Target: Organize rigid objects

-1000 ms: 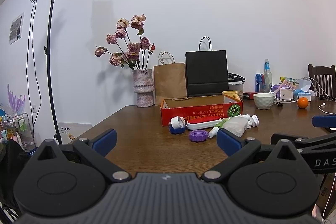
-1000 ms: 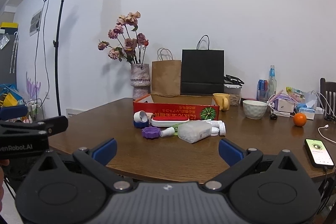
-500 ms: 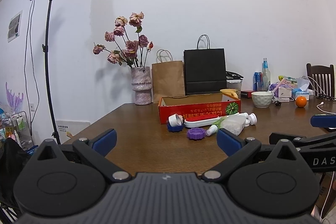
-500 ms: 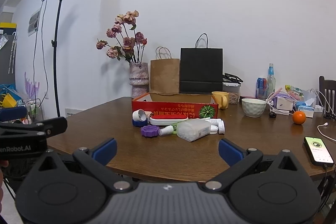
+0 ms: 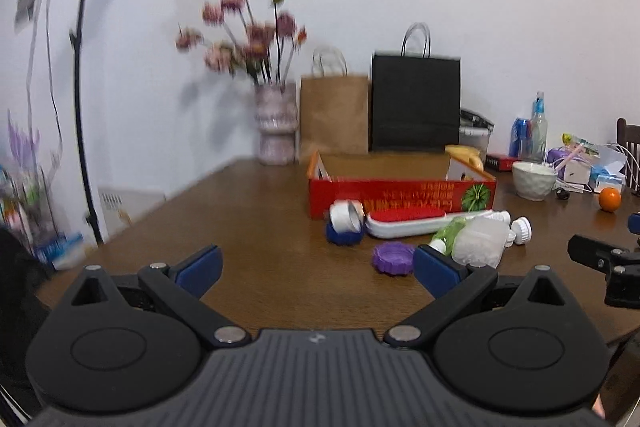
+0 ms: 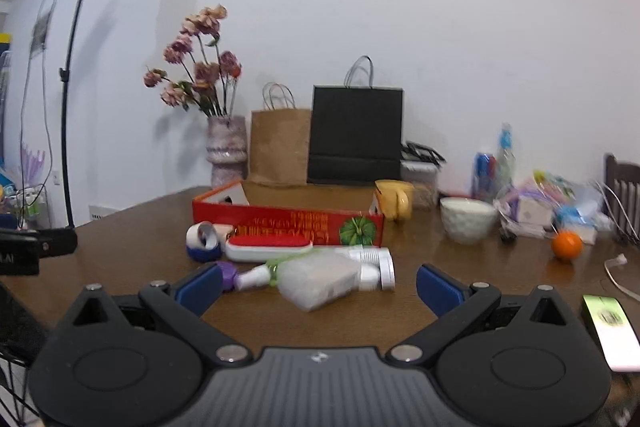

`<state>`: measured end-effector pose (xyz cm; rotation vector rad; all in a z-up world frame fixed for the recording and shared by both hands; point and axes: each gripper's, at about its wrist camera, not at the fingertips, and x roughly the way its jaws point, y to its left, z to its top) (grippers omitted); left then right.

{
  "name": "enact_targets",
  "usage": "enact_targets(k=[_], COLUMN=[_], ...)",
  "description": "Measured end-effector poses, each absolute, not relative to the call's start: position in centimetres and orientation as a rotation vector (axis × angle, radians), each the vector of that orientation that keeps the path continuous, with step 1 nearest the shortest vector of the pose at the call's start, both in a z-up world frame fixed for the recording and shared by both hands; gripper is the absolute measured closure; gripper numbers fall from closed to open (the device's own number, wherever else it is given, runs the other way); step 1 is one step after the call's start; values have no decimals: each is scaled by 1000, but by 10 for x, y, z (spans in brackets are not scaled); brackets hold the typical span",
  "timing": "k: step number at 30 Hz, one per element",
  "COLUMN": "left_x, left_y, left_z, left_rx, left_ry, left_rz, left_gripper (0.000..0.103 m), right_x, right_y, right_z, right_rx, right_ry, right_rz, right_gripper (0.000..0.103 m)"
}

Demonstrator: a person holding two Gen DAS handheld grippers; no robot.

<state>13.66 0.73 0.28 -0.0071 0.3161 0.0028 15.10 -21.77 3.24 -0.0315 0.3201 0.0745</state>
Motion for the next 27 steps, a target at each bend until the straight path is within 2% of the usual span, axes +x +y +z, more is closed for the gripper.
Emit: enact_targets(k=[4,7,11,12,15,18,20,27], left_x=[177,203,240,251,273,279,281,308], left_y=[-2,-18,-45,-48,-50,-60,-72,-92], left_z=[-4,-7,-16,-19,-23,-31,-35,-42], left_rx=[-44,-101,-42,-35,-136,-241,-238,-337], left_ry=[402,449,454,472,561,636,644,631], left_rz=[-25,-95,-121,-118,-129,-185,-215,-285], left_gripper=[0,0,0,0,11,21,28,45], right_x=[202,229,271,279,308,339,357,368], right_y=[-239,-259,-271,-272,-275,-277,-278,-291], right_z=[24,22,18,16,10,1,-7,-21], right_rx=[33,89,69,64,64,70,90,270], right_ry=[508,503,529,531,555,593,631,709], right_rz=[133,175,170,183,226,256,273,374], right_gripper=[0,0,12,12,21,38,54,61])
